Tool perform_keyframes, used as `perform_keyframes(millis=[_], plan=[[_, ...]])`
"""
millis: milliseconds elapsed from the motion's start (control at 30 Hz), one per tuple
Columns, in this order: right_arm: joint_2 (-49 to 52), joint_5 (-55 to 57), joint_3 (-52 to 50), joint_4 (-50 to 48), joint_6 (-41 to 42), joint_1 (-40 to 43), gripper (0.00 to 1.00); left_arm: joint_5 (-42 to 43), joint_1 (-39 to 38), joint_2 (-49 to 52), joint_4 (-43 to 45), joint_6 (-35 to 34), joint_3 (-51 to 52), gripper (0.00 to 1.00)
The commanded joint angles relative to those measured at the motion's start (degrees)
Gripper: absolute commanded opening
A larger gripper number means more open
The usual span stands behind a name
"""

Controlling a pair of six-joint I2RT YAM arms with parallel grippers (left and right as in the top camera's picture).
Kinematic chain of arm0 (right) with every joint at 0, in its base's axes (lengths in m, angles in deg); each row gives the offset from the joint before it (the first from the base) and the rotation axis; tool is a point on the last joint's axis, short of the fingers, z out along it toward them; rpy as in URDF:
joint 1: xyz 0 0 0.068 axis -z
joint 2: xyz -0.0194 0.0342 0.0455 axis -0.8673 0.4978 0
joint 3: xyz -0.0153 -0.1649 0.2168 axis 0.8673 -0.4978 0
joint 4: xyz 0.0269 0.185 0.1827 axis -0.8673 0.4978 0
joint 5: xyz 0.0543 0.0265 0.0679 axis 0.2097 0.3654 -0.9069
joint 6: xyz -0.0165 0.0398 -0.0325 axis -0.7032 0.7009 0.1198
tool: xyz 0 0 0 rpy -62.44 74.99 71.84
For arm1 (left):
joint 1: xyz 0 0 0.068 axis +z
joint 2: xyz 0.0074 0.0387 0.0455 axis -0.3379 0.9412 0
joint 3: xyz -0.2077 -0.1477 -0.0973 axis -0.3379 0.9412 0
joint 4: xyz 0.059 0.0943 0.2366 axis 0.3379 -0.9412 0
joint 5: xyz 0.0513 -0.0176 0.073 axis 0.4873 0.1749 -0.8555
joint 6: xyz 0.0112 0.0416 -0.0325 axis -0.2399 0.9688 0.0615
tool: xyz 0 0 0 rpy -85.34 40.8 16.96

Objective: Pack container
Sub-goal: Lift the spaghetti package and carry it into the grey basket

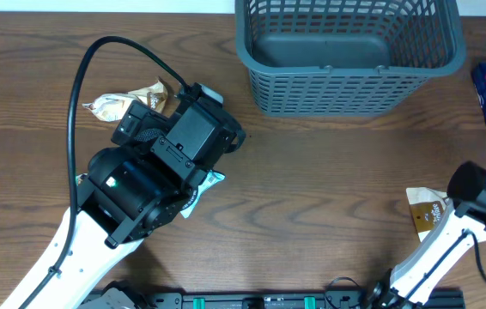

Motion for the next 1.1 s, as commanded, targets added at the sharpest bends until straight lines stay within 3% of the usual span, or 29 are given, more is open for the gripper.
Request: perform_keyframes(millis=[0, 233, 500, 800, 1067], plan=[[-7.93, -3.37, 2.73, -3.41, 0.74, -2.95, 0.01, -0.02, 0.24, -0.52, -0.17, 0.13, -0.20, 0.99], [-13.05, -6.29, 2.73, -10.51, 4.44, -7.23, 0.01, 1.46, 0.24, -0.52, -0.17, 0.13, -0.20, 0.99], [-10.60, -7.54, -0.94, -15.06, 7.67, -11.96, 0.01, 1.46, 0.24, -0.52, -1.95, 0.13, -0.20, 0.99], [-6.97, 4.11, -12.81, -20.90, 9.29, -19.15, 0.01, 1.49, 0.24, -0.52, -4.85, 0.13, -0.20, 0.99], [-4.72, 6.82, -20.81, -21.35, 9.33, -20.57, 0.01, 1.95, 0.24, -0.52, -5.33, 0.11, -0.20, 0.99]])
